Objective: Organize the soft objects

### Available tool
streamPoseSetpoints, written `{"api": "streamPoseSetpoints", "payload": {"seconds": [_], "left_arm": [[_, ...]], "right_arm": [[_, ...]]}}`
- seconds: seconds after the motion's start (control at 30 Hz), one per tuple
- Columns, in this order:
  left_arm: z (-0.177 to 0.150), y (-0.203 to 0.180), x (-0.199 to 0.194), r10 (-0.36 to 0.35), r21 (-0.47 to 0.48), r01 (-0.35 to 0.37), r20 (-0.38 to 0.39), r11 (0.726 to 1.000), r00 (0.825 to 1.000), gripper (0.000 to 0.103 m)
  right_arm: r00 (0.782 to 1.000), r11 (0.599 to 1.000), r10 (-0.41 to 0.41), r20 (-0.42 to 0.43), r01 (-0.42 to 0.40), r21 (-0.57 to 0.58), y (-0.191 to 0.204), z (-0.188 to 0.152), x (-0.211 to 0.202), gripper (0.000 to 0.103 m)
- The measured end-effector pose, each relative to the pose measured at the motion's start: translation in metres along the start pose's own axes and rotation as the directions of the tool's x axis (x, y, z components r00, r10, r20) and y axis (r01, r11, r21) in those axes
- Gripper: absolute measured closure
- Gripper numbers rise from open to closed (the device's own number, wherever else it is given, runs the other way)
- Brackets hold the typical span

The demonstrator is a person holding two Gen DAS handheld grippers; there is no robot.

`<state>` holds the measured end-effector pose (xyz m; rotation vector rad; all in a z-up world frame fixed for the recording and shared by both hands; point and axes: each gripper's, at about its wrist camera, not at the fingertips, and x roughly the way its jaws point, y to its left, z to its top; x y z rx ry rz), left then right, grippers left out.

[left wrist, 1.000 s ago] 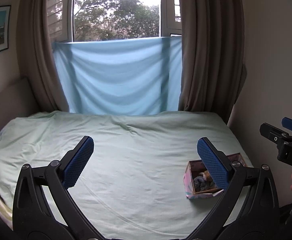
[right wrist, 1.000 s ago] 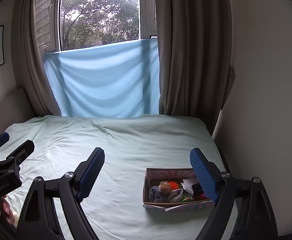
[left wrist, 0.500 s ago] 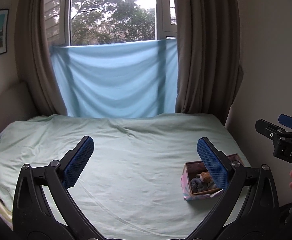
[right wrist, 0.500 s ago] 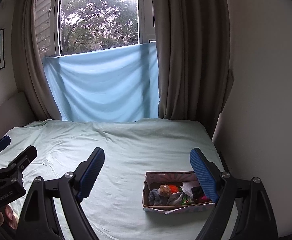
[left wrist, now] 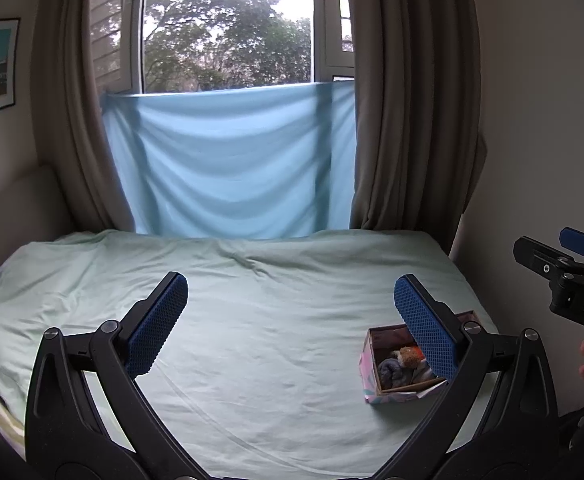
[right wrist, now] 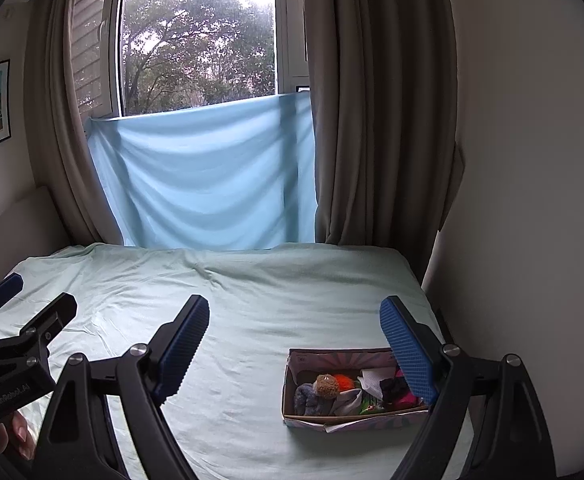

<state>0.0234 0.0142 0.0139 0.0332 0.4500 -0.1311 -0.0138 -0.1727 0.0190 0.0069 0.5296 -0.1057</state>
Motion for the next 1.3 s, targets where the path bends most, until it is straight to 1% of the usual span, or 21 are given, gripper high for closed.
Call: {"api": "streamPoseSetpoints", "payload": {"seconds": [0.77, 0.87, 0.97, 1.13, 1.17, 1.3], "left_arm": [[0.0, 0.0, 0.009, -0.009, 0.005, 0.009, -0.015, 1.0, 1.0, 0.0], [0.0, 0.0, 0.009, 0.007, 0.015, -0.006, -0.008, 1.0, 1.0, 0.0], [0.0, 0.0, 0.007, 0.015, 0.018, -0.015, 0.017, 1.0, 1.0, 0.0], [0.001, 0.0, 0.005, 0.07, 0.008, -0.07, 0.046, 0.997, 0.996, 0.0], [0.002, 0.001, 0.006, 0.073, 0.005, -0.073, 0.048, 0.997, 0.996, 0.0], [0.001, 0.008, 0.012, 0.048, -0.027, -0.047, 0.045, 0.999, 0.998, 0.0]], "right_arm": [[1.0, 1.0, -0.002, -0.008, 0.002, 0.001, -0.002, 0.004, 0.006, 0.018], [1.0, 1.0, -0.004, -0.01, 0.004, 0.0, 0.0, 0.006, 0.007, 0.018], [1.0, 1.0, -0.006, -0.01, 0.006, 0.001, 0.001, 0.006, 0.007, 0.018], [1.0, 1.0, -0.013, -0.016, 0.013, -0.003, 0.002, 0.006, 0.009, 0.018], [1.0, 1.0, -0.013, -0.017, 0.013, -0.002, 0.002, 0.006, 0.01, 0.018], [0.999, 1.0, -0.018, -0.026, 0.018, 0.002, 0.002, 0.005, 0.014, 0.018]]}}
